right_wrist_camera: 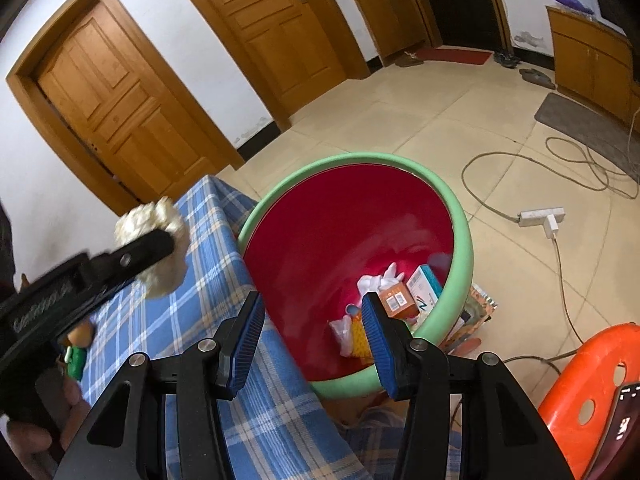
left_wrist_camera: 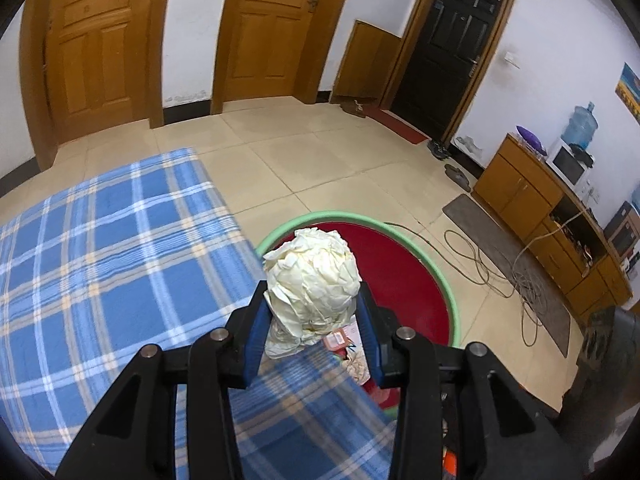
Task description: Collect trash
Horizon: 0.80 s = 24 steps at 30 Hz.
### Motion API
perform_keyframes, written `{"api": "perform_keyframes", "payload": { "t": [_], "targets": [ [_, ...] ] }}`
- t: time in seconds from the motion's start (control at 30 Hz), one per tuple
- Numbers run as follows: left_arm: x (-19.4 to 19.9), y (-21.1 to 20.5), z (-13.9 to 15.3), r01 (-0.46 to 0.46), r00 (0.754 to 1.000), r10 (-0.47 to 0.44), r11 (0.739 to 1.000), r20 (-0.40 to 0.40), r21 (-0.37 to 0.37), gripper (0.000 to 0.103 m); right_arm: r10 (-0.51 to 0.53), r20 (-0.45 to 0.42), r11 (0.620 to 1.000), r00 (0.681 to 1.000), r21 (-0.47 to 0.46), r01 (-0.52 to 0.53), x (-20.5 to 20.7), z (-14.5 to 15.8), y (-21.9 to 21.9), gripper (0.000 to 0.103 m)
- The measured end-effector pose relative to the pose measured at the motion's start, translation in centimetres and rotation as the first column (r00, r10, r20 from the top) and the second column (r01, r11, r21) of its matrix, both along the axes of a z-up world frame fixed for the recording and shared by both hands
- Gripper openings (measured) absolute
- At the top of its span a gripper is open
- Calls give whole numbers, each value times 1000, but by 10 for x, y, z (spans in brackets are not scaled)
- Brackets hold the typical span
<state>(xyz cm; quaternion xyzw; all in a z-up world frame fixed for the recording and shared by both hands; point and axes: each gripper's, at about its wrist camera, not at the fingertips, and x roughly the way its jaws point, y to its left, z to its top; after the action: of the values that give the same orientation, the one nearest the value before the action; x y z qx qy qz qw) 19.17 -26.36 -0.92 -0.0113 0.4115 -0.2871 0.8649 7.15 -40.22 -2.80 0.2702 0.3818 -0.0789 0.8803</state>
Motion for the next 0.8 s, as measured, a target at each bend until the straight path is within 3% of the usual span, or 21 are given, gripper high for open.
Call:
{"api": "perform_keyframes", "payload": {
  "t": [0.07,0.13,0.2,0.27,0.8],
  "targets": [
    [1,-9,0,22,1000,-22,1000,6,3,40,2,2,1000,1000,1,-2,-2,0,-1,52],
    [1,-14,0,22,1000,-22,1000,17,12,47,3,2,1000,1000,3,-3,-4,-1,-2,52],
    [2,-19,0,14,1000,-14,1000,26,20,60,2,-1,1000,1000,6,-2,-5,-2,-4,52],
    [3,-21,1,7,1000,-7,1000,25,18,64,0,-4,1000,1000,10,0,-6,-3,-7,52],
    [-24,31,8,-89,996,89,995,1,48,65,54,41,998,998,-15,-53,-20,14,17,57]
  ]
}}
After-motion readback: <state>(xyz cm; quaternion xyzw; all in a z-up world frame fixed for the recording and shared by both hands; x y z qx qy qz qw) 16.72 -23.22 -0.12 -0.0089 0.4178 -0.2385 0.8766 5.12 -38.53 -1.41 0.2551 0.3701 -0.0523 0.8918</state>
